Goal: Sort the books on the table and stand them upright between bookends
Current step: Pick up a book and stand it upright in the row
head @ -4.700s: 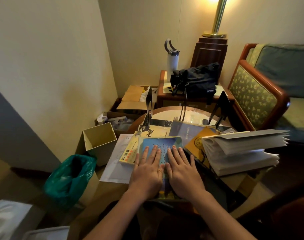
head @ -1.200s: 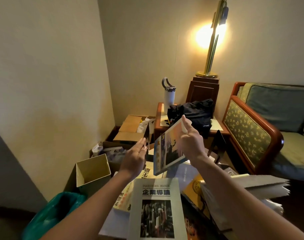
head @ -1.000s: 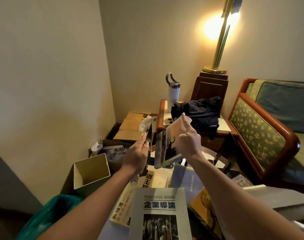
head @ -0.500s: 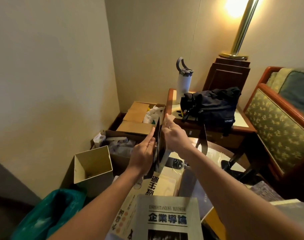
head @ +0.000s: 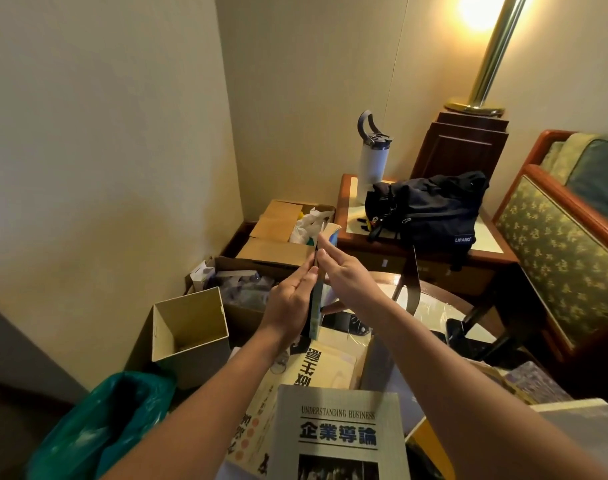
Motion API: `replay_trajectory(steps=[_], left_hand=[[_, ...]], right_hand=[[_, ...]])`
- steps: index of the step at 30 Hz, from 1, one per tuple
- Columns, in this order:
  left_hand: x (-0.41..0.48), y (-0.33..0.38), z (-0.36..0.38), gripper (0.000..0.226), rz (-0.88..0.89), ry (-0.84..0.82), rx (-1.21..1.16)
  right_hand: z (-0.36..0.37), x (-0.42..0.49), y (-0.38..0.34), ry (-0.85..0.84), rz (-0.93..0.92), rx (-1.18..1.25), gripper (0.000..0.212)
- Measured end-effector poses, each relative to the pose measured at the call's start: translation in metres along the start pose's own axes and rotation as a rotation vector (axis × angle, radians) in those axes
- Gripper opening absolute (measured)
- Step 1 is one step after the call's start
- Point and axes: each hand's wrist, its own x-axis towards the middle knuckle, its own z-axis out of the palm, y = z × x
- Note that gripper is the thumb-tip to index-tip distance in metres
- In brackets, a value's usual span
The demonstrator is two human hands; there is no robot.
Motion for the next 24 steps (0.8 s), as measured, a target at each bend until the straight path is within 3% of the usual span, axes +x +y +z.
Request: replay_trajectory(steps=[11, 24], left_hand=[[0.003, -0.003, 0.000, 0.044, 0.088, -0.001, 0.194], [-0.002, 0.005, -0.001, 0.046, 0.061, 0.014, 0.186]], right_hand=[[-0.005, -0.011, 0.004, 0.028, -0.036, 0.101, 0.044], [-0.001, -0.014, 0.021, 0.189, -0.139, 0.085, 0.050]])
